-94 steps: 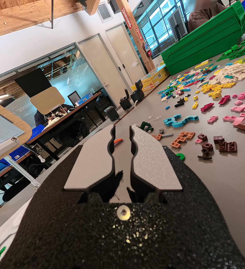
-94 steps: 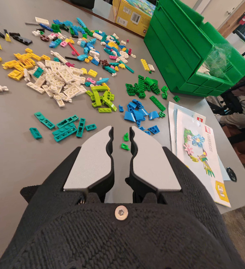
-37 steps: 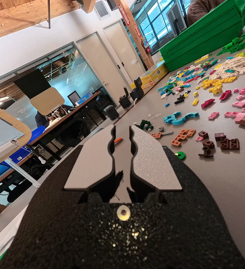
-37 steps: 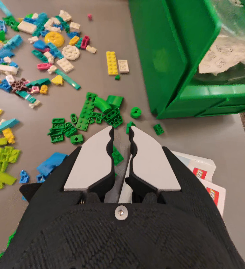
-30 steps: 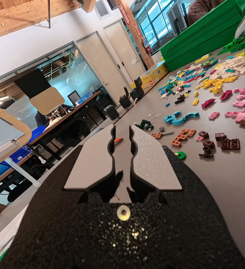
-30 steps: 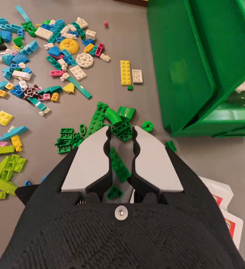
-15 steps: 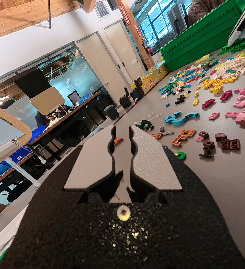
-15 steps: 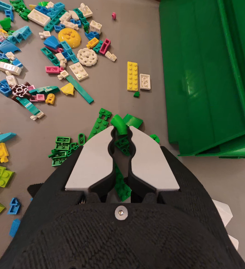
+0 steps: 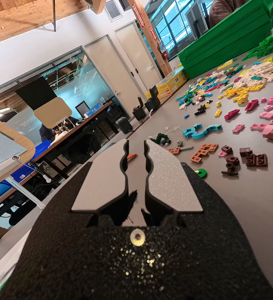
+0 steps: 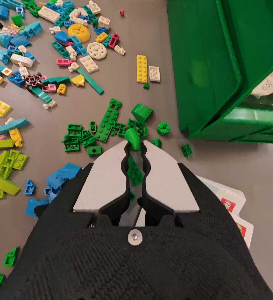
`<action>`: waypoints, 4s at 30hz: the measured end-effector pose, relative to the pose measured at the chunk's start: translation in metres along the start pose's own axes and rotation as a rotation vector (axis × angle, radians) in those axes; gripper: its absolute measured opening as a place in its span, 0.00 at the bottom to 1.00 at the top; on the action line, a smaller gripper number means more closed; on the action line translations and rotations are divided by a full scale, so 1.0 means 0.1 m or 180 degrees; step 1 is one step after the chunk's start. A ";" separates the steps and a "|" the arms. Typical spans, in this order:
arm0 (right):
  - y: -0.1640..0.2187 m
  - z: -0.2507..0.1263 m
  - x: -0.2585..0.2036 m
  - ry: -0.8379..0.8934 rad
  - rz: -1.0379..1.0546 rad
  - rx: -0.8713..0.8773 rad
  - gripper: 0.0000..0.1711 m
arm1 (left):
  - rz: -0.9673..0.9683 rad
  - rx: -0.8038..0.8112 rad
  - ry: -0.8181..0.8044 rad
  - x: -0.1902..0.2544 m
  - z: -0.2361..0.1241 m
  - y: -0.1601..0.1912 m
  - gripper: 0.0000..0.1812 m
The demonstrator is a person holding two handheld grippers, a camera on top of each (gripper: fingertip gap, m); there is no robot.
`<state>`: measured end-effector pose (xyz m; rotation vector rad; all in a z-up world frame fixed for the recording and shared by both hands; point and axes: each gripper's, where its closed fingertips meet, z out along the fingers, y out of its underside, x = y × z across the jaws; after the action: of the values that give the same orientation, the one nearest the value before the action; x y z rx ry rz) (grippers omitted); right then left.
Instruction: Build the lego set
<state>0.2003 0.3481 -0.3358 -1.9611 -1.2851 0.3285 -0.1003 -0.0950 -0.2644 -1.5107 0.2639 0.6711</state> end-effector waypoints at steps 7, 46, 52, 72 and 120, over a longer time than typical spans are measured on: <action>0.15 -0.06 0.04 0.0150 -0.0073 -0.0100 0.06 | -0.0002 0.0001 -0.0003 0.00 0.00 0.00 0.09; -0.81 0.12 0.68 0.0599 -0.0263 0.0850 0.07 | 0.0119 -0.0155 -0.0187 -0.07 0.04 0.08 0.10; -0.91 0.11 0.51 0.0971 -0.0591 0.0944 0.05 | 0.0143 -0.0203 -0.0239 -0.09 0.05 0.10 0.10; -0.92 -0.02 0.42 0.1940 -0.1543 0.0997 0.04 | 0.0165 -0.0230 -0.0256 -0.10 0.06 0.11 0.10; -0.79 -0.26 0.54 0.2050 -0.1284 0.0881 0.05 | 0.0152 -0.0175 -0.0186 -0.06 0.05 0.09 0.10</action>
<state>0.1871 0.4000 -0.2516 -1.3630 -1.0912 -0.2942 -0.1112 -0.0927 -0.2679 -1.5387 0.2393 0.7647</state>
